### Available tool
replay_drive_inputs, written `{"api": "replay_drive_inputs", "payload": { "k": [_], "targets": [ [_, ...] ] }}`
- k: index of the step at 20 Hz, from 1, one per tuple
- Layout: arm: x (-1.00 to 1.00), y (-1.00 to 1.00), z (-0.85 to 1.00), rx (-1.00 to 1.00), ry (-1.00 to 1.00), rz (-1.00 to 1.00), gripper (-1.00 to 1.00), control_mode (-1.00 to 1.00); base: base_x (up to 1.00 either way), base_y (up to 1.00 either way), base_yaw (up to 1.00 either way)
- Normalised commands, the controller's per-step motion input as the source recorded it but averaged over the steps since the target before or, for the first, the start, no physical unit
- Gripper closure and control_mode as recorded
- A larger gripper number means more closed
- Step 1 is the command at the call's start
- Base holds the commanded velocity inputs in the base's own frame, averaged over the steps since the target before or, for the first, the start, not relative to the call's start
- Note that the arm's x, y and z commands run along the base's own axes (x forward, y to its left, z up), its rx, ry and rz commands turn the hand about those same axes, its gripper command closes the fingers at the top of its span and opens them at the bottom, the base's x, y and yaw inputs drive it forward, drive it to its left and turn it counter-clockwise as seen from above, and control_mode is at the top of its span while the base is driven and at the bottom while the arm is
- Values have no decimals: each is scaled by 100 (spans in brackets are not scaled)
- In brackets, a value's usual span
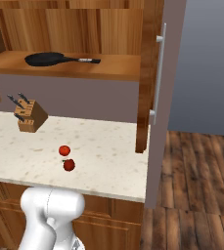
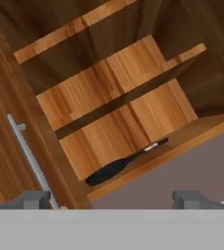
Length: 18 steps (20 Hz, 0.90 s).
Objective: Pick the pan from the cabinet and place it on the stove. Then turn on the stove burner for the pan.
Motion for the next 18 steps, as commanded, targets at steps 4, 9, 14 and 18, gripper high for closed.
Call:
{"api": "replay_drive_inputs", "payload": {
  "k": [4,9,14,18],
  "targets": [
    [3,-98,0,33,7,10,-100,-100,0,0,0],
    [24,-74,0,31,9,20,-100,-100,0,0,0],
    [48,-21,0,25,11,33,-100,-100,0,0,0],
    [48,-1,0,15,19,33,-100,-100,0,0,0]
  ]
}}
